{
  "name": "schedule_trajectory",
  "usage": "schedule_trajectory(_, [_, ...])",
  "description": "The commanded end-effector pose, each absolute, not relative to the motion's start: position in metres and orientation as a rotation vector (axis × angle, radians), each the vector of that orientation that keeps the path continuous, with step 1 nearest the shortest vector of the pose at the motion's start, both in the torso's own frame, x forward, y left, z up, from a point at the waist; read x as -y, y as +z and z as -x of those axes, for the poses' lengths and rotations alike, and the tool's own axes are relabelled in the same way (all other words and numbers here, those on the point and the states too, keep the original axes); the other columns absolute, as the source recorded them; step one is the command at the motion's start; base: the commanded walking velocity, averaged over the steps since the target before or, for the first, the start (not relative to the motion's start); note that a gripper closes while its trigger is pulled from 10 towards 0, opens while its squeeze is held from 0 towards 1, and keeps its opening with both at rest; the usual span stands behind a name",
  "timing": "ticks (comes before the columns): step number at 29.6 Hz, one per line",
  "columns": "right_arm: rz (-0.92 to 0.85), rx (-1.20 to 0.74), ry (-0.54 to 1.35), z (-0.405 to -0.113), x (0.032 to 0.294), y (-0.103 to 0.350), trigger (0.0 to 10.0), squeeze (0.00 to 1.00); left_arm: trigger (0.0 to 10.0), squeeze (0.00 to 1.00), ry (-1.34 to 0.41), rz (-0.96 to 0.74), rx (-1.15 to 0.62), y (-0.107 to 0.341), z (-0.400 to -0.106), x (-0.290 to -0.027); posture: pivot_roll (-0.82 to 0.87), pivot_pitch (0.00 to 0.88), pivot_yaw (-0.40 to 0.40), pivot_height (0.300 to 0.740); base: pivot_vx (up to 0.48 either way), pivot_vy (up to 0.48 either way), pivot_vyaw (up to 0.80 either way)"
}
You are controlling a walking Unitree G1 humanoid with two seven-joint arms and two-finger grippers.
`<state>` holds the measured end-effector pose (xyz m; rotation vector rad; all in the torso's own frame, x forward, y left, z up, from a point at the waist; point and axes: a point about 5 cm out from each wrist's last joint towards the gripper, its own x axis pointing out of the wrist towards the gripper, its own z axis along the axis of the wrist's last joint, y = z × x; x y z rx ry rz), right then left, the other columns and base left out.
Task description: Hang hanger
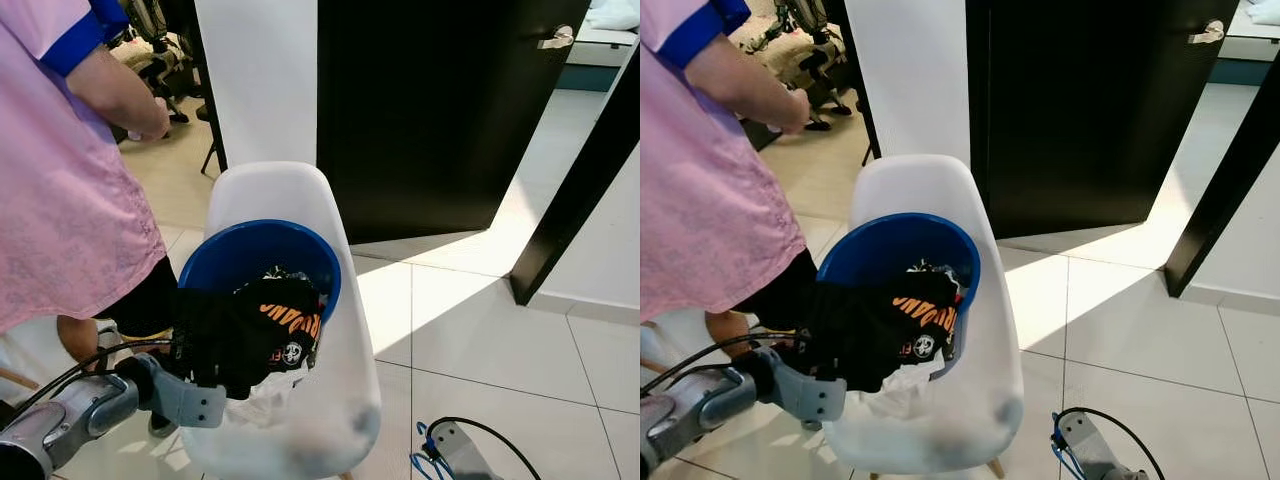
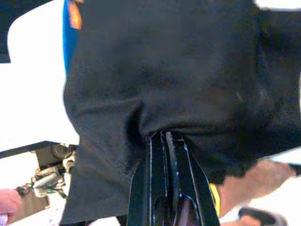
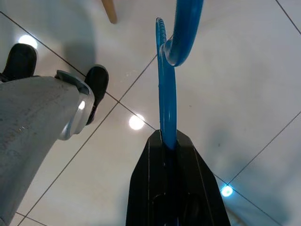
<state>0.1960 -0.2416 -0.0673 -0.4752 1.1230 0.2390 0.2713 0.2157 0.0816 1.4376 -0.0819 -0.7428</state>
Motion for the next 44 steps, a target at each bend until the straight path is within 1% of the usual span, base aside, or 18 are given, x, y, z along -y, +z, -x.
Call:
schedule_trajectory(1, [0.475, -1.131, 0.250, -0.193, 0.241, -0.069, 10.0, 0.00, 0.0, 0.00, -0.723, -1.368, 0.112, 0.094, -0.277, -0.211, -0.03, 0.059, 0.007, 0.740, 0.000, 0.000, 0.00])
schedule_trajectory(4, [0.476, -1.132, 0.251, -0.193, 0.241, -0.069, 10.0, 0.00, 0.3, 0.00, -0.698, -1.223, 0.119, 0.109, -0.282, -0.206, -0.03, 0.059, 0.007, 0.740, 0.000, 0.000, 0.00])
schedule_trajectory(6, [0.477, -1.132, 0.253, -0.193, 0.241, -0.069, 10.0, 0.00, 1.4, 0.00, -0.698, -1.023, 0.128, 0.130, -0.286, -0.199, -0.03, 0.058, 0.005, 0.740, 0.000, 0.000, 0.00])
schedule_trajectory(9, [0.476, -1.132, 0.252, -0.193, 0.241, -0.069, 10.0, 0.00, 1.2, 0.00, -0.754, -0.809, 0.141, 0.159, -0.285, -0.194, -0.04, 0.059, 0.006, 0.740, 0.000, 0.000, 0.00])
schedule_trajectory(10, [0.476, -1.132, 0.252, -0.193, 0.241, -0.069, 10.0, 0.00, 1.7, 0.00, -0.797, -0.736, 0.150, 0.177, -0.284, -0.195, -0.03, 0.055, 0.004, 0.740, 0.000, 0.000, 0.00])
schedule_trajectory(16, [0.476, -1.131, 0.251, -0.193, 0.241, -0.069, 10.0, 0.00, 2.0, 0.00, -0.869, -0.591, 0.216, 0.232, -0.280, -0.204, -0.03, 0.051, 0.003, 0.740, 0.000, 0.000, 0.00])
schedule_trajectory(18, [0.476, -1.130, 0.250, -0.193, 0.241, -0.069, 10.0, 0.00, 3.8, 0.00, -0.866, -0.459, 0.370, 0.285, -0.277, -0.205, -0.02, 0.039, 0.004, 0.740, 0.000, 0.000, 0.00])
schedule_trajectory(21, [0.475, -1.130, 0.247, -0.193, 0.241, -0.069, 10.0, 0.00, 4.2, 0.00, -0.861, -0.359, 0.481, 0.320, -0.272, -0.206, -0.02, 0.031, 0.004, 0.740, 0.000, 0.000, 0.00])
schedule_trajectory(24, [0.474, -1.129, 0.246, -0.193, 0.240, -0.069, 10.0, 0.00, 3.5, 0.00, -0.831, -0.295, 0.550, 0.338, -0.272, -0.208, -0.03, 0.025, 0.003, 0.740, 0.000, 0.000, 0.00])
schedule_trajectory(25, [0.471, -1.129, 0.243, -0.193, 0.240, -0.069, 10.0, 0.00, 3.5, 0.00, -0.811, -0.202, 0.612, 0.355, -0.271, -0.211, -0.03, 0.010, 0.004, 0.740, 0.000, 0.000, 0.00])
schedule_trajectory(30, [0.470, -1.128, 0.241, -0.192, 0.240, -0.070, 10.0, 0.00, 3.5, 0.00, -0.828, -0.131, 0.629, 0.363, -0.268, -0.213, -0.03, 0.010, 0.004, 0.740, 0.000, 0.000, 0.00])
schedule_trajectory(31, [0.470, -1.128, 0.240, -0.192, 0.239, -0.070, 10.0, 0.00, 5.0, 0.00, -0.879, -0.105, 0.640, 0.369, -0.264, -0.209, -0.02, 0.000, 0.008, 0.740, 0.000, 0.000, 0.00])
schedule_trajectory(32, [0.470, -1.128, 0.240, -0.192, 0.239, -0.070, 10.0, 0.00, 5.0, 0.00, -0.879, -0.105, 0.640, 0.369, -0.264, -0.209, -0.02, 0.000, 0.008, 0.740, 0.000, 0.000, 0.00])
schedule_trajectory(33, [0.470, -1.128, 0.241, -0.192, 0.239, -0.070, 10.0, 0.00, 5.8, 0.00, -0.927, -0.078, 0.645, 0.374, -0.259, -0.205, -0.02, 0.000, 0.008, 0.740, 0.000, 0.000, 0.00])
schedule_trajectory(34, [0.470, -1.128, 0.241, -0.192, 0.239, -0.070, 10.0, 0.00, 7.3, 0.00, -0.976, -0.056, 0.648, 0.378, -0.255, -0.201, -0.02, 0.000, 0.010, 0.740, 0.000, 0.000, 0.00])
schedule_trajectory(35, [0.470, -1.128, 0.241, -0.192, 0.239, -0.070, 10.0, 0.00, 7.3, 0.00, -1.006, -0.043, 0.649, 0.380, -0.252, -0.199, -0.02, 0.000, 0.010, 0.740, 0.000, 0.000, 0.00])
schedule_trajectory(36, [0.470, -1.128, 0.241, -0.192, 0.239, -0.070, 10.0, 0.00, 10.0, 0.00, -1.018, -0.040, 0.640, 0.380, -0.251, -0.198, -0.02, 0.000, 0.013, 0.740, 0.000, 0.000, 0.00])
schedule_trajectory(44, [0.470, -1.128, 0.240, -0.192, 0.238, -0.071, 10.0, 0.00, 10.0, 0.00, -1.025, -0.057, 0.547, 0.365, -0.255, -0.200, -0.02, 0.000, 0.016, 0.740, 0.000, 0.000, 0.00])
